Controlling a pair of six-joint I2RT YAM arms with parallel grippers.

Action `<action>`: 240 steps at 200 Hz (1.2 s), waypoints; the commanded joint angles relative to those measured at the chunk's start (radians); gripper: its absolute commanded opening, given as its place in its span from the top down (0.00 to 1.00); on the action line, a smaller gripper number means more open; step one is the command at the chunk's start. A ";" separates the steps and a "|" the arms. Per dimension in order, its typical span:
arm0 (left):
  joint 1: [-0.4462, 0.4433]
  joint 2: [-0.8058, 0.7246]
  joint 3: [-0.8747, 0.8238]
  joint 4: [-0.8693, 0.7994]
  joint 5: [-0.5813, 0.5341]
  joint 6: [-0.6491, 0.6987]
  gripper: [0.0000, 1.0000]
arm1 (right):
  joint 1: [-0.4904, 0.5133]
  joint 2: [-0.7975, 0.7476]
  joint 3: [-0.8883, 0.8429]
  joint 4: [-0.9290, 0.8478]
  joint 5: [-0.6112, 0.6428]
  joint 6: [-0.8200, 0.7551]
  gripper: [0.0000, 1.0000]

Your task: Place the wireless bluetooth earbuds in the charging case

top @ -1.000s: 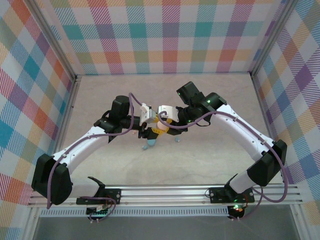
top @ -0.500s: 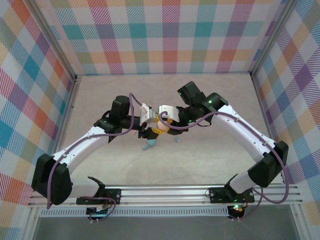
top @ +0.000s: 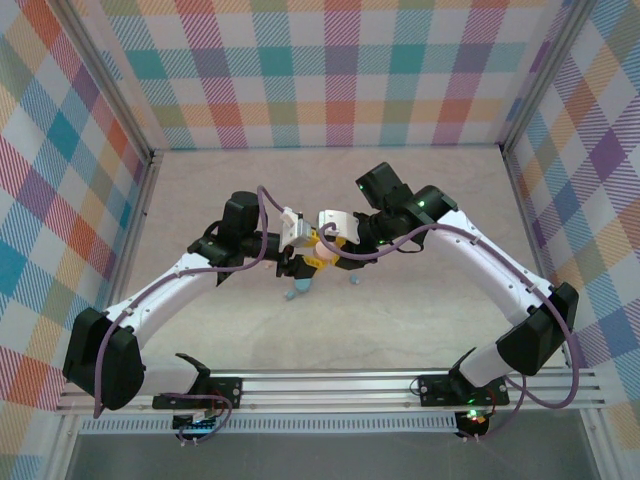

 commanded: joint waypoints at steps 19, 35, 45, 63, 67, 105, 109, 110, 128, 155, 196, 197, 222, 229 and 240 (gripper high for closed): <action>0.000 -0.004 0.006 0.024 0.061 -0.008 0.46 | -0.001 -0.014 -0.001 -0.016 -0.043 -0.024 0.82; 0.000 -0.003 0.006 0.025 0.066 -0.009 0.47 | -0.001 -0.016 0.000 -0.014 -0.046 -0.022 0.82; 0.000 -0.001 0.006 0.028 0.069 -0.009 0.48 | -0.002 -0.016 0.000 -0.012 -0.047 -0.022 0.82; 0.000 0.002 0.010 0.017 0.068 -0.005 0.51 | -0.002 -0.017 0.003 -0.012 -0.053 -0.019 0.82; 0.000 0.003 0.010 0.014 0.068 -0.003 0.52 | -0.001 -0.017 0.004 -0.012 -0.055 -0.018 0.82; 0.000 0.003 0.010 0.015 0.077 -0.007 0.61 | -0.001 -0.011 0.002 -0.015 -0.052 -0.016 0.81; 0.000 0.005 0.011 0.013 0.078 -0.007 0.62 | -0.002 -0.011 0.001 -0.014 -0.052 -0.017 0.81; 0.000 0.004 0.011 0.013 0.078 -0.007 0.63 | -0.001 -0.011 0.001 -0.013 -0.052 -0.017 0.81; 0.000 0.004 0.013 0.006 0.078 -0.005 0.70 | -0.001 -0.011 -0.003 -0.006 -0.050 -0.010 0.77; 0.000 0.000 0.006 0.002 0.073 -0.008 0.71 | -0.001 -0.019 -0.005 0.017 -0.030 0.001 0.70; 0.001 -0.012 -0.029 0.051 0.046 -0.056 0.72 | -0.005 -0.047 -0.023 0.067 -0.003 0.032 0.45; 0.001 -0.012 -0.031 0.053 0.045 -0.058 0.72 | -0.004 -0.048 -0.023 0.068 -0.003 0.033 0.45; 0.008 -0.025 -0.090 0.183 0.004 -0.165 0.72 | -0.020 -0.084 -0.022 0.103 -0.023 0.074 0.41; 0.010 -0.032 -0.110 0.228 -0.015 -0.202 0.72 | -0.029 -0.101 -0.027 0.127 -0.033 0.094 0.40; 0.013 -0.047 -0.149 0.301 -0.046 -0.256 0.72 | -0.045 -0.139 -0.057 0.177 -0.051 0.134 0.37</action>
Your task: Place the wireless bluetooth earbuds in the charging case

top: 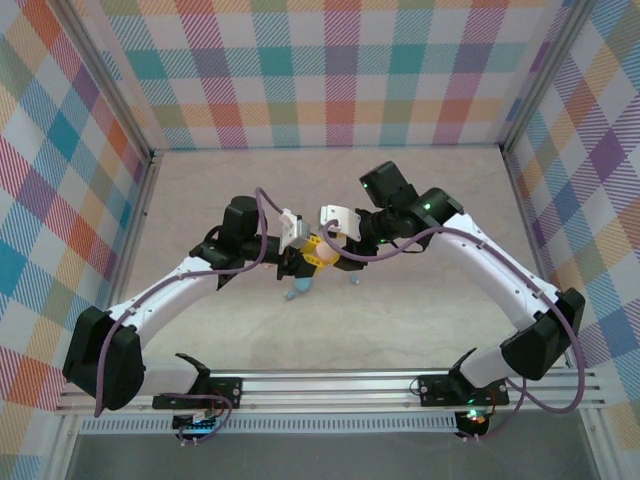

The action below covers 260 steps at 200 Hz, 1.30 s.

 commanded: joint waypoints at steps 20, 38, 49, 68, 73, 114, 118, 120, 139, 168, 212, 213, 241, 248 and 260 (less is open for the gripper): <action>0.013 -0.082 -0.146 0.332 -0.114 -0.234 0.72 | -0.054 -0.163 -0.117 0.255 -0.059 0.191 0.27; 0.013 -0.117 -0.203 0.430 -0.173 -0.298 0.72 | -0.062 -0.184 -0.147 0.328 -0.033 0.316 0.21; 0.012 -0.134 -0.226 0.460 -0.195 -0.320 0.72 | -0.062 -0.164 -0.127 0.304 -0.028 0.352 0.21; 0.013 -0.162 -0.248 0.485 -0.220 -0.343 0.72 | -0.060 -0.121 -0.096 0.258 -0.055 0.395 0.21; 0.013 -0.166 -0.251 0.493 -0.224 -0.350 0.72 | -0.060 -0.115 -0.096 0.257 -0.068 0.404 0.21; 0.013 -0.186 -0.238 0.484 -0.206 -0.385 0.72 | -0.037 -0.096 -0.154 0.308 -0.093 0.355 0.22; 0.013 -0.188 -0.235 0.479 -0.204 -0.386 0.72 | -0.035 -0.093 -0.154 0.308 -0.089 0.348 0.22; 0.013 -0.188 -0.234 0.477 -0.204 -0.386 0.72 | -0.035 -0.091 -0.154 0.308 -0.088 0.346 0.22; 0.013 -0.202 -0.233 0.461 -0.201 -0.386 0.72 | -0.027 -0.075 -0.144 0.303 -0.082 0.315 0.21; 0.013 -0.213 -0.233 0.453 -0.203 -0.386 0.72 | -0.020 -0.053 -0.134 0.299 -0.087 0.281 0.21; 0.014 -0.220 -0.221 0.433 -0.199 -0.382 0.72 | -0.017 -0.034 -0.124 0.309 -0.074 0.267 0.21; 0.013 -0.221 -0.221 0.433 -0.197 -0.382 0.72 | -0.018 -0.034 -0.124 0.310 -0.072 0.267 0.21; 0.012 -0.219 -0.222 0.429 -0.193 -0.381 0.72 | -0.018 -0.029 -0.102 0.316 -0.042 0.269 0.21; 0.012 -0.221 -0.223 0.429 -0.192 -0.382 0.72 | -0.018 -0.028 -0.096 0.316 -0.040 0.269 0.22; 0.013 -0.222 -0.227 0.429 -0.190 -0.382 0.72 | -0.017 -0.023 -0.085 0.313 -0.034 0.267 0.22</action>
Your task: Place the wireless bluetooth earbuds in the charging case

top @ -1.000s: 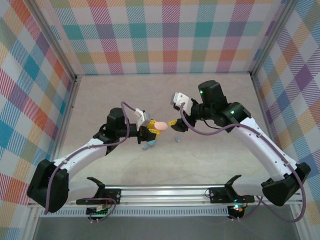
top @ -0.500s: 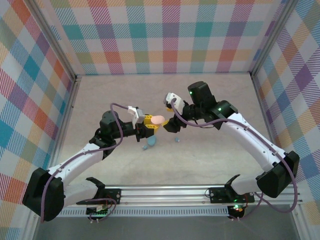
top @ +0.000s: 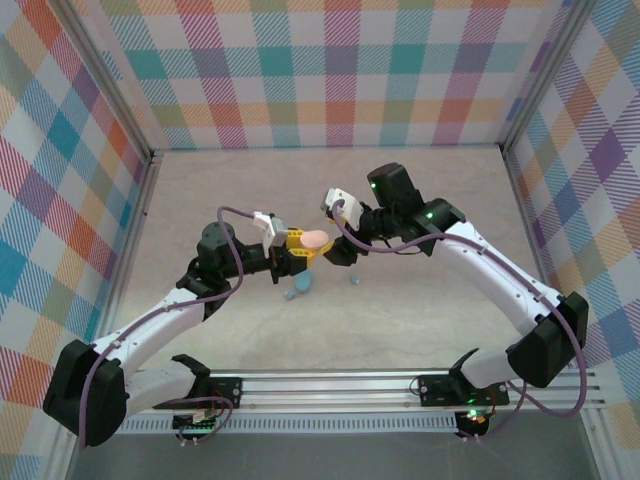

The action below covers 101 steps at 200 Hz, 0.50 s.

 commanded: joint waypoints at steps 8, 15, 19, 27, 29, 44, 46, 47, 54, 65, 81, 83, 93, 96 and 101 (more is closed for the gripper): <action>0.006 -0.025 0.013 -0.002 0.023 0.000 0.72 | 0.006 0.012 0.058 0.028 0.010 -0.024 0.22; 0.003 -0.027 0.011 -0.004 0.022 -0.001 0.72 | 0.006 0.014 0.065 0.024 0.016 -0.026 0.22; 0.004 -0.027 0.009 -0.003 0.022 -0.001 0.72 | 0.006 0.017 0.069 0.022 0.018 -0.026 0.22; 0.003 -0.031 0.007 -0.004 0.023 -0.001 0.72 | 0.005 0.021 0.075 0.016 0.022 -0.029 0.22; 0.003 -0.031 0.006 -0.004 0.021 -0.001 0.72 | 0.004 0.023 0.077 0.015 0.024 -0.029 0.22; 0.003 -0.037 0.005 -0.004 0.022 0.001 0.72 | 0.006 0.034 0.091 0.001 0.023 -0.032 0.22; 0.003 -0.038 0.004 -0.005 0.022 0.001 0.72 | 0.006 0.036 0.094 -0.001 0.024 -0.031 0.22; 0.003 -0.038 0.004 -0.006 0.022 0.001 0.72 | 0.006 0.036 0.095 -0.002 0.023 -0.032 0.22; 0.003 -0.038 0.005 -0.008 0.025 0.002 0.72 | 0.006 0.039 0.099 -0.005 0.024 -0.031 0.22; 0.003 -0.039 0.005 -0.011 0.028 0.001 0.72 | 0.006 0.043 0.107 -0.008 0.025 -0.031 0.22; 0.001 -0.041 0.004 -0.012 0.030 0.003 0.73 | 0.006 0.049 0.117 -0.009 0.033 -0.025 0.22; 0.001 -0.041 0.005 -0.012 0.030 0.003 0.73 | 0.005 0.049 0.119 -0.009 0.035 -0.023 0.23; 0.001 -0.042 0.004 -0.013 0.031 0.003 0.73 | 0.005 0.054 0.129 -0.011 0.046 -0.022 0.23; 0.001 -0.042 0.003 -0.013 0.031 0.004 0.73 | 0.006 0.054 0.131 -0.012 0.048 -0.020 0.23; 0.001 -0.044 0.003 -0.014 0.032 0.004 0.73 | 0.006 0.056 0.134 -0.013 0.052 -0.019 0.23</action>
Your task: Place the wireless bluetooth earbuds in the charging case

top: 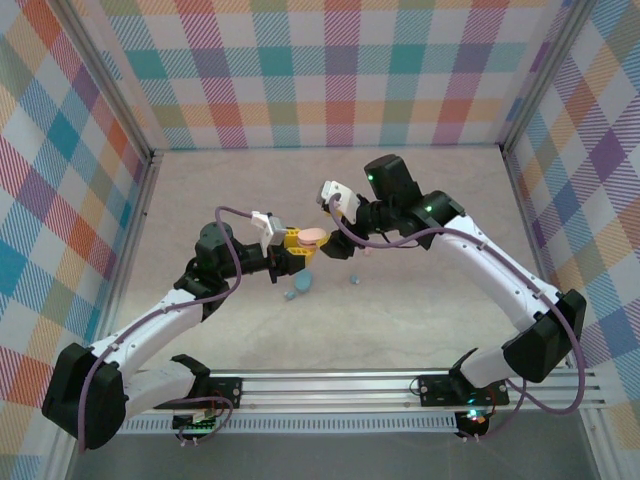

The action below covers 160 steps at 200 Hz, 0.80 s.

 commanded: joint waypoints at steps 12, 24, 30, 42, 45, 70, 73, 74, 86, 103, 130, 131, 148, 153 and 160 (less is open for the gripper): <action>-0.005 -0.031 0.003 0.013 0.049 0.006 0.73 | 0.000 0.025 0.052 0.023 0.048 0.006 0.23; -0.007 -0.033 0.002 0.008 0.051 0.007 0.73 | 0.000 0.031 0.061 0.022 0.062 0.014 0.23; -0.007 -0.034 0.001 0.007 0.051 0.007 0.73 | 0.000 0.035 0.067 0.017 0.065 0.017 0.23; -0.007 -0.036 0.000 0.008 0.050 0.009 0.73 | 0.000 0.041 0.075 0.011 0.069 0.021 0.23; -0.007 -0.038 0.000 0.008 0.049 0.009 0.73 | -0.001 0.043 0.077 0.010 0.071 0.023 0.23; -0.007 -0.040 -0.013 0.015 0.038 0.007 0.73 | -0.003 0.061 0.095 -0.006 0.090 0.058 0.23; -0.007 -0.041 -0.016 0.018 0.035 0.007 0.73 | -0.003 0.064 0.097 -0.007 0.091 0.062 0.23; -0.007 -0.040 -0.016 0.019 0.034 0.007 0.73 | -0.003 0.064 0.098 -0.008 0.091 0.064 0.23; -0.007 -0.038 -0.032 0.032 0.030 0.001 0.73 | -0.007 0.070 0.106 -0.015 0.085 0.090 0.23; -0.007 -0.034 -0.050 0.055 0.023 -0.012 0.73 | -0.013 0.071 0.106 -0.019 0.069 0.117 0.23; -0.007 -0.034 -0.061 0.064 0.011 -0.024 0.73 | -0.025 0.077 0.112 -0.031 0.054 0.158 0.22; -0.007 -0.034 -0.061 0.063 0.009 -0.024 0.73 | -0.025 0.079 0.113 -0.032 0.053 0.159 0.22; -0.007 -0.036 -0.061 0.049 -0.009 -0.022 0.73 | -0.030 0.085 0.122 -0.051 0.031 0.172 0.22; -0.007 -0.036 -0.061 0.044 -0.013 -0.021 0.73 | -0.032 0.085 0.124 -0.055 0.020 0.175 0.22; -0.007 -0.036 -0.060 0.034 -0.021 -0.021 0.73 | -0.033 0.084 0.123 -0.058 0.007 0.179 0.22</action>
